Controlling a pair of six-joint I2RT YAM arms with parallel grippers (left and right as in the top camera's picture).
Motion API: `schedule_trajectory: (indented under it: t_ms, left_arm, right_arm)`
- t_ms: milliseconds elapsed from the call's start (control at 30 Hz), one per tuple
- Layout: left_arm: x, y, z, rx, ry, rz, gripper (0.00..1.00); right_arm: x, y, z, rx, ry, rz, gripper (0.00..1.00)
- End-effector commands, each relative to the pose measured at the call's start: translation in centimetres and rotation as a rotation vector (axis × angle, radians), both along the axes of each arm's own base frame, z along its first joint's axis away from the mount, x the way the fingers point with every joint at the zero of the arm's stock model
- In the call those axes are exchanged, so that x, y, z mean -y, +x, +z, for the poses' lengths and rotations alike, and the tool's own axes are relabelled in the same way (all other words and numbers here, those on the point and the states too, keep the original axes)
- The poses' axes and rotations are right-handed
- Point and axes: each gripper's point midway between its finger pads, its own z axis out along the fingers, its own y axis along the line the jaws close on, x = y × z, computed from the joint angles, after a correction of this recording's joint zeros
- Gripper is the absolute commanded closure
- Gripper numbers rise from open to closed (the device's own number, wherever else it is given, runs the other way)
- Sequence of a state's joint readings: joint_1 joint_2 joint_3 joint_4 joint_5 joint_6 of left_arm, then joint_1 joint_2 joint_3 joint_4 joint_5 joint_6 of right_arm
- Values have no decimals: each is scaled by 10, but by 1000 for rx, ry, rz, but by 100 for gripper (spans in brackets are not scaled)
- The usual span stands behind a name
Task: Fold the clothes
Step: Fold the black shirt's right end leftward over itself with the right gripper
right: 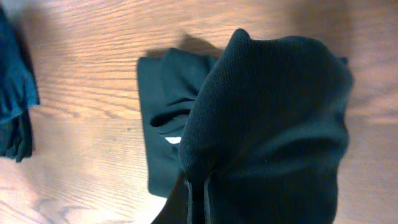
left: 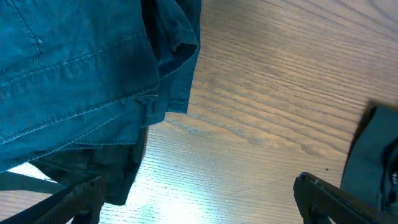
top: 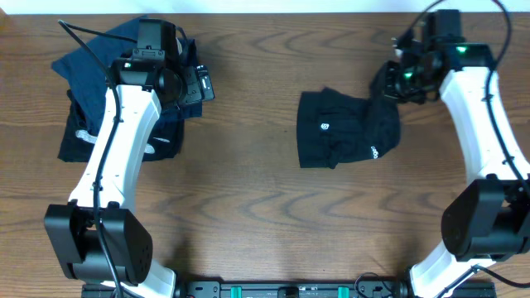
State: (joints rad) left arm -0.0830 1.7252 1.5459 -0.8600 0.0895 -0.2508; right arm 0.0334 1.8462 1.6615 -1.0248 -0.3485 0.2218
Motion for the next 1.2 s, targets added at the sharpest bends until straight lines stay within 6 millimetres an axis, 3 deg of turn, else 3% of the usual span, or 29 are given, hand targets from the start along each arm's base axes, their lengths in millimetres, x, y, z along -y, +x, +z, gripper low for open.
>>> schedule_trajectory:
  t_ms: [0,200,333,567,767,867,1100,1167]
  left_arm:
    - [-3,-1,-3,-9,14,5,2]
    - [-3,-1,-3,-9,13,5,2]
    - [-3,-1,-3,-9,13,5,2]
    - [-3,-1,-3,-9,13,5,2]
    - [-3,-1,-3,-9,13,5,2]
    - [-3,-1,-3,-9,14,5,2]
    - [-3,-1,-3,-9,13,5,2]
    - [-3,-1,-3,-9,13,5,2]
  right_arm:
    - [-23,5,6,39,3,63,99]
    - [-66,2,-16,24,-25,201,99]
    - [-94,-5,-42,-16,-37,289,99]
    - [-142,-29,-86,-99,-55,448,99]
    - [-170,-46,-90,-91,-71,564,99]
    - [-177,-51,-91,-91,-76,584,83]
    - [-189,-60,-93,-109,-76,592,79]
    - [-190,-62,-93,-108,-76,598,72]
